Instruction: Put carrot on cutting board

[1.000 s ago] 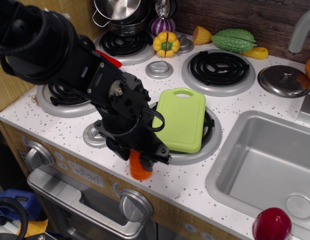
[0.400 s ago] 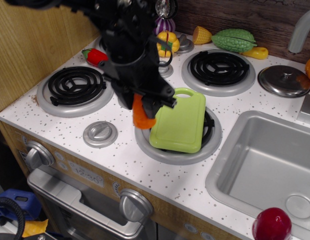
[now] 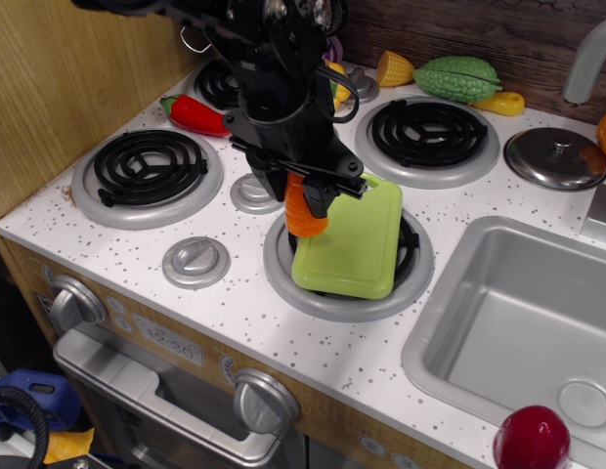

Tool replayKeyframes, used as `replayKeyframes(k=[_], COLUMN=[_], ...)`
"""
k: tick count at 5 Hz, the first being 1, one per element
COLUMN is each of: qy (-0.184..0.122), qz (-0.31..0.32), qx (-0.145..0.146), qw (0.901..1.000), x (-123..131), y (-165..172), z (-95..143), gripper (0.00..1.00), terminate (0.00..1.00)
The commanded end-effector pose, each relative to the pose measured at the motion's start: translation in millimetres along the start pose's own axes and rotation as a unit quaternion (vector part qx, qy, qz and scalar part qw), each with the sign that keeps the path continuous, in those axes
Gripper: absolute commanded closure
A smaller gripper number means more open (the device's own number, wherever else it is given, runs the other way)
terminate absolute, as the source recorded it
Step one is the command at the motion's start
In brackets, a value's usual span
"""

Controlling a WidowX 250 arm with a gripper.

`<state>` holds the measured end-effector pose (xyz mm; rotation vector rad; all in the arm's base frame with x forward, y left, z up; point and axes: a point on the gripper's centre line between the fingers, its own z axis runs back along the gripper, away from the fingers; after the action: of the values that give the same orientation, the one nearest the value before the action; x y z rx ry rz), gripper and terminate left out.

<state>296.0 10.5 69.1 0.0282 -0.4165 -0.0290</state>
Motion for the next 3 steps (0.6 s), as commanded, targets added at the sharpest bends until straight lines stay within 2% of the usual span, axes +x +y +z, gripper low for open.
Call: replayKeyframes(k=[1,3], qy=[-0.036,-0.060], qz=[-0.002,-0.004], qx=[0.002,-0.009], qw=[0.9994,0.9982], x=[11.8,9.1], y=[-11.2,-10.2], z=[-3.8,-7.9], gripper=[0.00,0.00], terminate=[0.00,0.00])
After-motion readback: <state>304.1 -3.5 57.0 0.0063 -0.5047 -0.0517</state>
